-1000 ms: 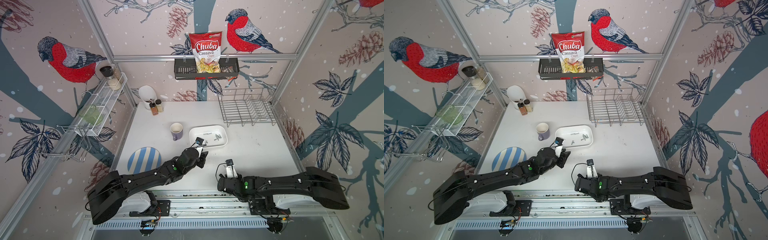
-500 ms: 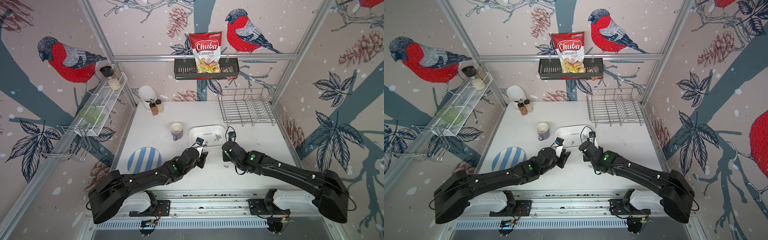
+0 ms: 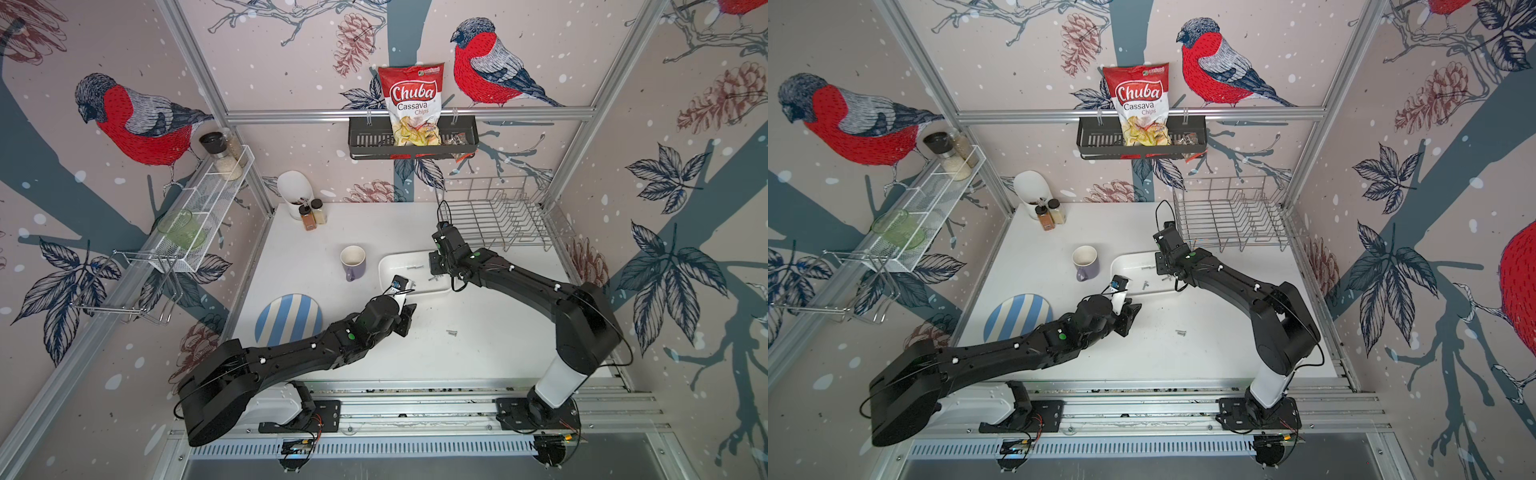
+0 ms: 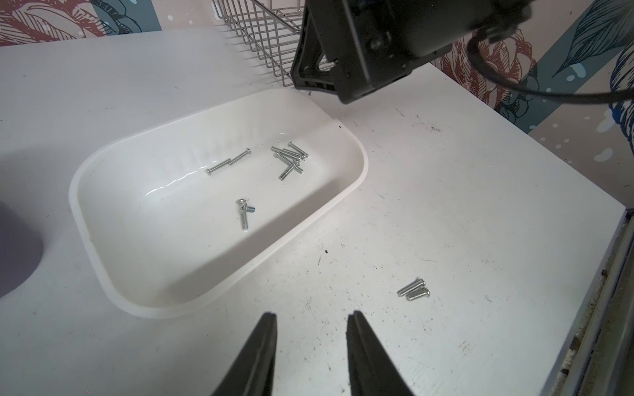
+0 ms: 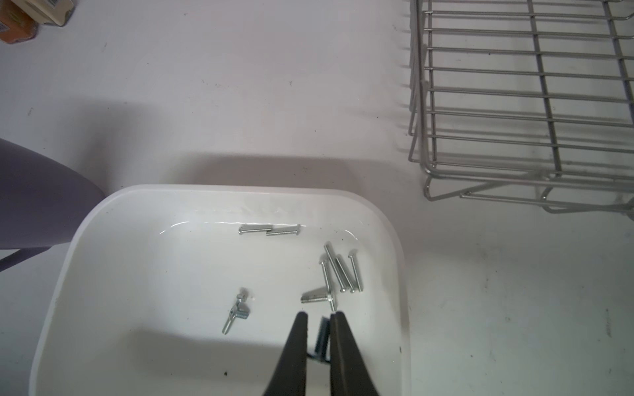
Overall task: Put the screws on the desktop into the storage box
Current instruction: Place the screw in the storage box.
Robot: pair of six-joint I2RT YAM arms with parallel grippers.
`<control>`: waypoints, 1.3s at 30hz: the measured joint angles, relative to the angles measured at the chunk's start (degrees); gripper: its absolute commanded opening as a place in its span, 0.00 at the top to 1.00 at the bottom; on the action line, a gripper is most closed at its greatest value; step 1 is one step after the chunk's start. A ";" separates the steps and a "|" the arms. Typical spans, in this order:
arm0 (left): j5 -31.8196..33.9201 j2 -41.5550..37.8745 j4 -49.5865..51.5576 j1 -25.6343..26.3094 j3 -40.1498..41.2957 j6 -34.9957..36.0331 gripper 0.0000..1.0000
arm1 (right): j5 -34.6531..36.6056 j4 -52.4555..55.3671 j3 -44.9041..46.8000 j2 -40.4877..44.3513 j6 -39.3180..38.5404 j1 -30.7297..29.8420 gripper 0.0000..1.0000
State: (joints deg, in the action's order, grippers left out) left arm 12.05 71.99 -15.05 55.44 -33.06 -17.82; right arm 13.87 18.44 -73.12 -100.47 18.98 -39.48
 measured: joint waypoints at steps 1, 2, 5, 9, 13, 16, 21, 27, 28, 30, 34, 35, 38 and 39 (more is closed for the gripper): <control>0.00 -0.09 0.00 0.00 0.00 0.00 0.62 | -0.94 -0.11 -0.87 -1.77 -0.79 -0.09 0.96; 0.00 -0.17 0.00 0.00 0.00 0.00 0.62 | -0.96 -0.26 -1.36 -3.04 -0.96 -0.15 0.96; 0.00 -0.37 0.02 0.00 0.00 0.00 0.62 | -1.18 -0.33 -2.19 -6.54 -1.53 -0.11 0.96; -0.02 -0.44 0.02 0.00 0.00 -0.20 0.62 | -1.20 -0.68 -2.32 -9.68 -2.60 0.20 0.96; 0.00 -0.72 0.00 0.00 0.00 -0.22 0.62 | -1.90 -1.07 -3.72 -13.18 -3.69 0.42 0.96; 0.04 -0.83 0.02 0.00 0.02 -0.22 0.62 | -1.81 -1.38 -4.22 -14.49 -4.04 0.22 0.94; 0.13 -0.76 0.04 0.00 0.00 -0.20 0.62 | -1.81 -1.64 -4.22 -15.13 -5.33 -0.15 0.88; 0.15 -0.31 0.31 0.00 0.00 -0.20 0.62 | -1.79 -1.64 -4.22 -15.72 -5.53 -0.13 0.80; 0.15 -0.31 0.35 0.00 0.00 -0.20 0.62 | -1.81 -1.64 -4.22 -15.74 -5.55 -0.13 0.79; 0.17 -0.31 0.35 0.00 0.00 -0.20 0.62 | -1.81 -1.66 -4.22 -15.76 -5.62 -0.15 0.78; 0.17 -0.31 0.35 0.00 -0.02 -0.20 0.62 | -1.81 -1.64 -4.33 -16.06 -5.70 -0.26 0.75; 0.17 -0.31 0.35 0.00 -0.02 -0.20 0.62 | -1.81 -1.68 -4.35 -16.15 -5.70 -0.26 0.75; 0.17 -0.31 0.35 0.00 -0.04 -0.20 0.62 | -1.81 -1.73 -4.35 -16.15 -5.70 -0.33 0.71; 0.17 -0.31 0.35 0.00 -0.04 -0.20 0.62 | -1.88 -1.79 -4.26 -16.02 -5.70 -0.37 0.69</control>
State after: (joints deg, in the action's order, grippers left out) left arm 12.23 71.68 -14.70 55.44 -33.10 -18.02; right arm 11.99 16.64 -77.38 -116.49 13.28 -39.86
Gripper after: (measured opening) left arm 0.385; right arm 0.284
